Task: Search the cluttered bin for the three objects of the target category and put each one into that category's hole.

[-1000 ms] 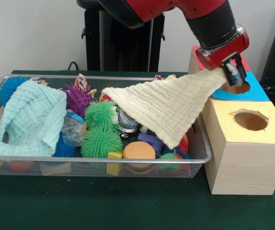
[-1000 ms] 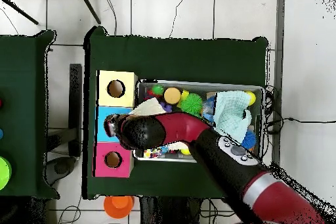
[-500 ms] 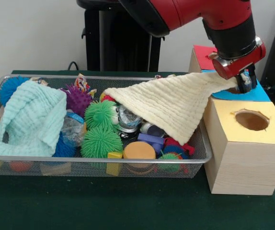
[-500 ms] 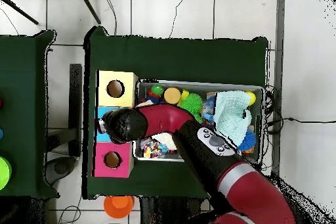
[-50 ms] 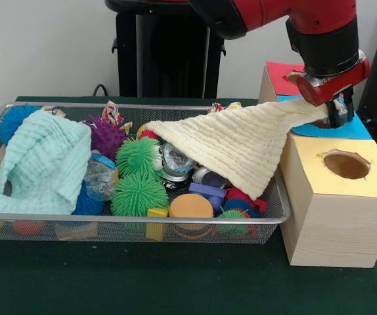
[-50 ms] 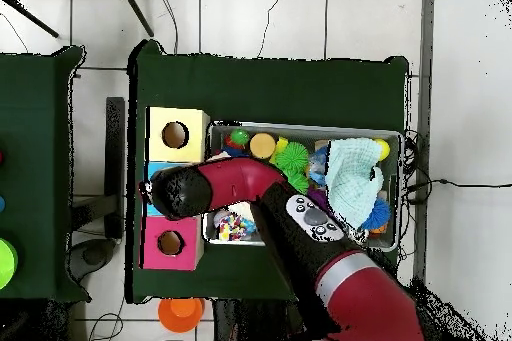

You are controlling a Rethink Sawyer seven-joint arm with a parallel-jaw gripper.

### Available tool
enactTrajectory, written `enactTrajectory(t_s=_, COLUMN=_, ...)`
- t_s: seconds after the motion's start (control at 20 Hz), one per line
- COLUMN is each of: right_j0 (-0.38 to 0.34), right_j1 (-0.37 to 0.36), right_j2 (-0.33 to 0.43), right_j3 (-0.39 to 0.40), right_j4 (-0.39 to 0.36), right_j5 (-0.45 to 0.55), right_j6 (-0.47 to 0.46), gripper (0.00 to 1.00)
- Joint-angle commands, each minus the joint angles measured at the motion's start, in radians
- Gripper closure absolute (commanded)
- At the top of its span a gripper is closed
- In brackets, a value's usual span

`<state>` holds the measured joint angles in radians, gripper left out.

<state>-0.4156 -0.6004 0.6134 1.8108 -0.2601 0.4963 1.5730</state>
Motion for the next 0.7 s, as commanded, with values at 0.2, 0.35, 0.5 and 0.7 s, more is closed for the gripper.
enactTrajectory(t_s=0.2, right_j0=0.076, right_j1=0.109, right_j2=-0.24, right_j3=-0.13, right_j4=-0.206, right_j5=0.023, right_j6=0.032, gripper=1.0)
enactTrajectory(t_s=0.35, right_j0=0.091, right_j1=0.106, right_j2=-0.255, right_j3=-0.142, right_j4=-0.221, right_j5=0.049, right_j6=0.021, gripper=1.0)
enactTrajectory(t_s=0.5, right_j0=0.109, right_j1=0.104, right_j2=-0.269, right_j3=-0.161, right_j4=-0.236, right_j5=0.075, right_j6=0.014, gripper=0.0)
enactTrajectory(t_s=0.7, right_j0=0.128, right_j1=0.103, right_j2=-0.284, right_j3=-0.182, right_j4=-0.252, right_j5=0.103, right_j6=0.012, gripper=0.0)
